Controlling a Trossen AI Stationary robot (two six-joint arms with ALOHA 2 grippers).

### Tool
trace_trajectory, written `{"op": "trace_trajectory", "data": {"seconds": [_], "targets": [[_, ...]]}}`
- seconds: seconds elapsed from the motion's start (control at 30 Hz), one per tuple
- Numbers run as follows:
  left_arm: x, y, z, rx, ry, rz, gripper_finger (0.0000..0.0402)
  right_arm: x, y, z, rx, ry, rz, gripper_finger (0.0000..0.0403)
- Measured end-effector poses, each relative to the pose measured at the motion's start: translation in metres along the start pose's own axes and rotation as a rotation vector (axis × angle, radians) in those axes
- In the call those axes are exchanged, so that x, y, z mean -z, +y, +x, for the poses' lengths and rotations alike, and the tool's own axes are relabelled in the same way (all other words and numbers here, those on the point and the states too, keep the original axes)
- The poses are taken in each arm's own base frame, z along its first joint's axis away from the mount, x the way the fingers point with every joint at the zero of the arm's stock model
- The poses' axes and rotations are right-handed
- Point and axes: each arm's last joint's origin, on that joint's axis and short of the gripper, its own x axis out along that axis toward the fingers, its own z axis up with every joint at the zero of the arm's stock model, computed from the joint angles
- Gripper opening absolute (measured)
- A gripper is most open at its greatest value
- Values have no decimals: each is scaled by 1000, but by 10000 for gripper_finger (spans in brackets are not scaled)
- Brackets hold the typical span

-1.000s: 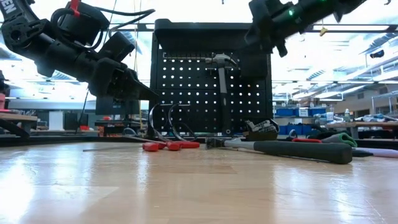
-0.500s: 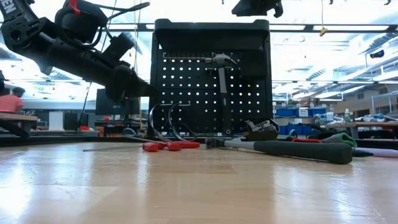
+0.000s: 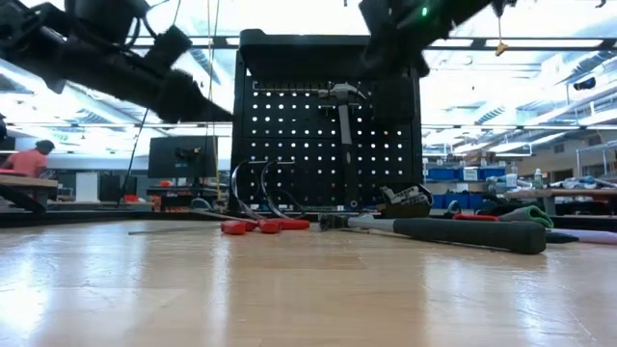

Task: Hang tools onto peg board
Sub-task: Remove the left glasses from the peg board

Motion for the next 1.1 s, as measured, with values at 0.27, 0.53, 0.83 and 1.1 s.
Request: {"op": "trace_trajectory", "data": {"seconds": [0.27, 0.53, 0.83, 1.1], "targets": [[11, 21, -1, -79, 127, 0, 122, 45, 16, 40, -37, -79, 95, 45], [27, 57, 8, -153, 221, -231, 122, 58, 21, 62, -36, -115, 117, 36], [31, 82, 28, -402, 102, -393, 141, 53, 19, 61, -32, -140, 108, 40], [49, 99, 58, -456, 88, -473, 233, 55, 25, 58, -51, -135, 96, 33]]}}
